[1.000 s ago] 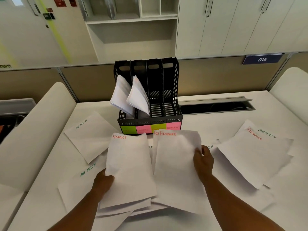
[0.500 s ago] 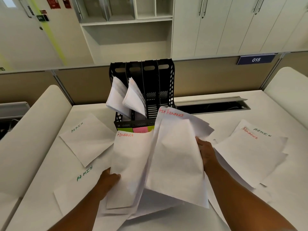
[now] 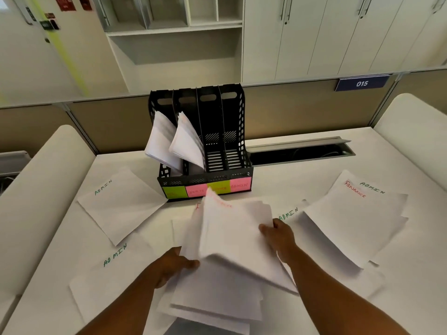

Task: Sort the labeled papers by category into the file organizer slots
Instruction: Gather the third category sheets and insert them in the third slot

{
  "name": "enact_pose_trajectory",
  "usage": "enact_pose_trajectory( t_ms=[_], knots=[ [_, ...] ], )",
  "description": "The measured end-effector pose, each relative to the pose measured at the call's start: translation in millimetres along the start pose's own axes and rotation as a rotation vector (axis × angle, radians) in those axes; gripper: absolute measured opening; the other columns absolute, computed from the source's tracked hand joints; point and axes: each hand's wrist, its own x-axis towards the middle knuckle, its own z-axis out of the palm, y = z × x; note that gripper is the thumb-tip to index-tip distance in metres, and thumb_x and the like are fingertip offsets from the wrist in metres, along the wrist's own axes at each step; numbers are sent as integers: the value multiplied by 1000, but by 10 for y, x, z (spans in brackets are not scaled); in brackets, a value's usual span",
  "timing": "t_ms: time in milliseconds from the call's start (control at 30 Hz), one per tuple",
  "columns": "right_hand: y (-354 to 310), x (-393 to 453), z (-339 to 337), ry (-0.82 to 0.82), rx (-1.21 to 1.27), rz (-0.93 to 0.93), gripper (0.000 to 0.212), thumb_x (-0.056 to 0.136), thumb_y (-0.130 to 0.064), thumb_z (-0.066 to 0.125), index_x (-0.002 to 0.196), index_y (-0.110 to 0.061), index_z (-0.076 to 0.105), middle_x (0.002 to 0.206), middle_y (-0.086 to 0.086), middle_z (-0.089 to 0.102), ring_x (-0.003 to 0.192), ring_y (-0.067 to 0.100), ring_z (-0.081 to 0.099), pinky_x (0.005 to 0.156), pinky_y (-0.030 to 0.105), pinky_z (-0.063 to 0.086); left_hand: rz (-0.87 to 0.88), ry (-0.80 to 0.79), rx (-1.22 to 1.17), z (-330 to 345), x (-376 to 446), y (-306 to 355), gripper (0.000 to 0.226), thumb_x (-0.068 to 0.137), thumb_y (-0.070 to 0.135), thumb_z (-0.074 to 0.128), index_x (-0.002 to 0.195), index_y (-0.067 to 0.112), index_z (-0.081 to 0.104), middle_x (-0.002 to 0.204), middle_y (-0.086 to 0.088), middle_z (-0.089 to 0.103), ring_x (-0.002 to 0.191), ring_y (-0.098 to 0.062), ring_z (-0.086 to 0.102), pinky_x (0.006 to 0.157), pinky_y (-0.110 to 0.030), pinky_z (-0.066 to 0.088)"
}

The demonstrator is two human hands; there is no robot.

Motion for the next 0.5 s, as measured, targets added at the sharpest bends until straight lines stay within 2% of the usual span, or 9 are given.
enact_pose_trajectory(
  t_ms=[67,100,167,200,233,300,367,400,500],
  knots=[
    [125,44,29,57,-98,11,4,80,-18,64,80,-15,62,79,3,66,74,24,62,63,27,48,36,-58,-24,76,-22,57,72,66,28,87,129,9,59,118,-7,69,111,-27,64,104,-47,46],
    [162,65,25,91,-94,29,4,78,-16,64,79,-13,62,79,4,67,73,24,62,61,26,47,31,-54,-46,115,-33,83,76,68,39,84,133,11,55,128,-6,65,120,-27,58,109,-46,40],
    [145,63,12,134,-66,54,7,76,-13,64,83,-13,62,85,6,67,73,23,62,55,25,45,8,-7,-118,166,-2,117,85,79,58,64,147,16,36,154,-6,36,143,-27,31,119,-41,20],
    [142,52,-2,141,-53,69,9,77,-13,64,86,-12,61,87,6,66,73,21,60,52,23,43,19,6,-142,191,21,130,86,83,63,55,150,17,28,159,-5,24,147,-25,19,118,-41,15],
    [151,62,-5,143,-40,75,11,78,-12,63,88,-12,60,89,6,65,73,21,59,51,22,41,36,3,-149,204,43,127,85,84,65,52,150,19,27,159,-3,23,148,-24,17,118,-40,14],
    [134,55,-5,159,-16,93,15,79,-12,60,94,-9,59,92,7,62,76,23,57,51,22,39,82,-2,-120,229,91,114,74,78,61,63,137,19,46,142,5,48,138,-21,36,111,-36,29],
    [119,65,13,151,-3,105,18,81,-11,55,98,-5,58,96,10,61,80,25,58,53,22,40,107,4,-101,247,65,121,58,67,50,77,113,18,60,109,10,69,113,-18,60,91,-28,45],
    [111,61,15,147,10,111,21,82,-10,53,101,-3,57,99,12,62,84,27,59,56,23,42,121,-3,-96,273,76,116,55,65,44,80,109,16,64,99,6,75,101,-18,67,81,-26,51],
    [116,78,-22,137,48,133,34,82,-11,50,115,-1,54,113,16,63,96,31,61,72,29,47,131,15,-70,359,142,130,45,73,30,82,111,11,66,97,-3,76,91,-20,71,70,-27,55]
  ],
)
